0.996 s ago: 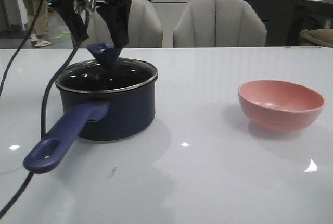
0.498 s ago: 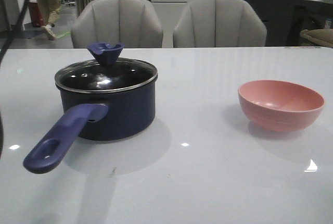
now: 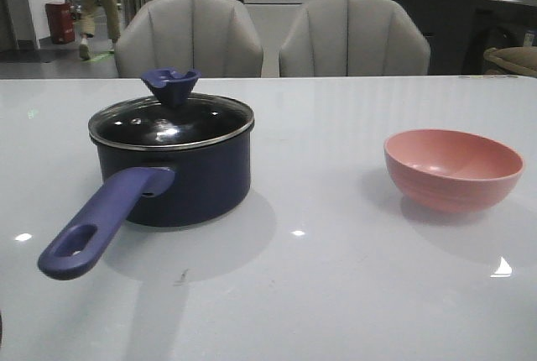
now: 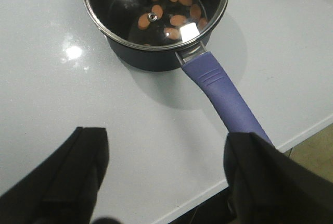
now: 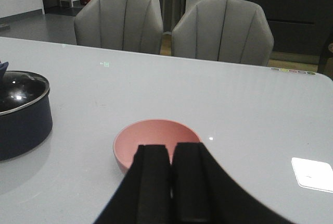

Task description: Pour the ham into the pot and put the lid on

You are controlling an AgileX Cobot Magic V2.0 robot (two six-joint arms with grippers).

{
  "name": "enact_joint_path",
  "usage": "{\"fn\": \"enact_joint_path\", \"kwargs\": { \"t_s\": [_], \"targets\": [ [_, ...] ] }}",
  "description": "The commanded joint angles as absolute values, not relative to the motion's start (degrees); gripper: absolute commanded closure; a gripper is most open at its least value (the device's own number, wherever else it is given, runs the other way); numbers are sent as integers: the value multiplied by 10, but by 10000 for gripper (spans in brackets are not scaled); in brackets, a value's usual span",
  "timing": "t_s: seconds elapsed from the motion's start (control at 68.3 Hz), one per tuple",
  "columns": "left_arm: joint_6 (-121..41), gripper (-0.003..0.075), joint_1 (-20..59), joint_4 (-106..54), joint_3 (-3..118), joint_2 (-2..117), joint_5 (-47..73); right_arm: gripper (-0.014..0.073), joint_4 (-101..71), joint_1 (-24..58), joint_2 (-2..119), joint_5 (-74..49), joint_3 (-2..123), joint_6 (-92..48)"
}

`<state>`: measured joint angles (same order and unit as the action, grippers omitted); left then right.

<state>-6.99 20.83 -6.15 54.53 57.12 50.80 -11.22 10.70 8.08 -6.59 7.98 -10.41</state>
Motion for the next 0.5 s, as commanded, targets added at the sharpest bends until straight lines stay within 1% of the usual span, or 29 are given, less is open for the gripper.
{"fn": "enact_joint_path", "kwargs": {
  "t_s": [0.0, 0.059, 0.073, 0.088, 0.132, 0.146, 0.161, 0.176, 0.19, 0.278, 0.351, 0.41, 0.483],
  "targets": [
    [-69, 213, 212, -75, 508, 493, 425, 445, -111, 108, 85, -15, 96, -107],
    [-69, 228, 212, -80, 480, 456, 403, 445, -111, 108, 85, -15, 96, -107],
    [-69, 244, 212, -80, 467, 436, 395, 445, -111, 108, 85, -15, 96, -107],
    [-69, 244, 212, -80, 467, 436, 393, 445, -111, 108, 85, -15, 96, -107],
    [-69, 289, 212, -80, 442, 396, 374, 445, -111, 108, 85, -15, 96, -107],
    [-69, 289, 212, -80, 442, 396, 374, 445, -111, 108, 85, -15, 96, -107],
    [-69, 324, 212, -80, 430, 376, 366, 445, -111, 108, 85, -15, 96, -107],
    [-69, 324, 212, -80, 427, 371, 364, 445, -111, 108, 85, -15, 96, -107],
    [-69, 356, 212, -80, 415, 352, 358, 445, -111, 108, 85, -15, 96, -107],
    [-69, 452, 212, -80, 384, 305, 336, 445, -111, 108, 85, -15, 96, -107],
    [-69, 560, 212, -80, 354, 261, 321, 445, -111, 108, 85, -15, 96, -107],
    [-69, 617, 212, -80, 339, 239, 313, 445, -111, 108, 85, -15, 96, -107],
    [-69, 603, 212, -80, 319, 213, 306, 445, -111, 108, 85, -15, 96, -107]
  ]
}}
